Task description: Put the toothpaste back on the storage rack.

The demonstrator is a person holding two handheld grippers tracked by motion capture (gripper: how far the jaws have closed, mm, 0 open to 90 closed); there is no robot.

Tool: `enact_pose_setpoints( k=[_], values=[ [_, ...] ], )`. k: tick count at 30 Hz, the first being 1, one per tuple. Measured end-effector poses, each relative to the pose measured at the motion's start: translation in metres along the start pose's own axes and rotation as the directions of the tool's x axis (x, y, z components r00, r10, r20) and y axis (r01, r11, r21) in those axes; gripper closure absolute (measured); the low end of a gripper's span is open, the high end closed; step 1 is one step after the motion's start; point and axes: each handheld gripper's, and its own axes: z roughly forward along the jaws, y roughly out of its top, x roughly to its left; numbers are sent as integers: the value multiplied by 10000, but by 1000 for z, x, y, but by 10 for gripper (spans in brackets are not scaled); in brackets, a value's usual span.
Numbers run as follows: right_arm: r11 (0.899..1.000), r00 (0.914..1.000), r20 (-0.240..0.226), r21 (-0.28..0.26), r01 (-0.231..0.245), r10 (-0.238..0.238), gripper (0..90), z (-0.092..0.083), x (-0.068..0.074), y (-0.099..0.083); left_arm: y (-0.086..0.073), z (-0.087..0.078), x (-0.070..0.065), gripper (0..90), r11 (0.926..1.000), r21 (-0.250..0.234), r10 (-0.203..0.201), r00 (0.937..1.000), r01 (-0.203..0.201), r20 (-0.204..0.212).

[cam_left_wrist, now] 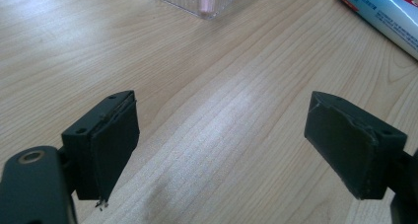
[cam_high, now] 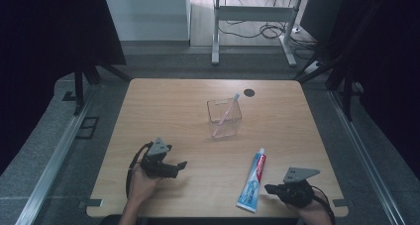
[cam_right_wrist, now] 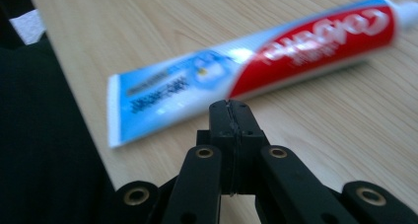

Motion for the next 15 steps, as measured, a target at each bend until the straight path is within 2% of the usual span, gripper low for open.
enact_pose_setpoints(
  k=[4, 6, 15],
  values=[
    [9979, 9985, -338, 472, 454, -438, 898, 14, 9, 4, 0, -1, 0, 137, 10000, -51, -21, 10000, 22, 70],
    [9970, 9982, -363, 590, 501, -481, 898, 17, 10, 5, 0, -1, -1, 137, 10000, -75, -48, 9999, 49, 88],
    [9969, 9981, -341, 574, 531, -512, 897, 28, 10, 14, 1, -1, -1, 137, 9999, -101, -68, 9999, 69, 133]
  ],
)
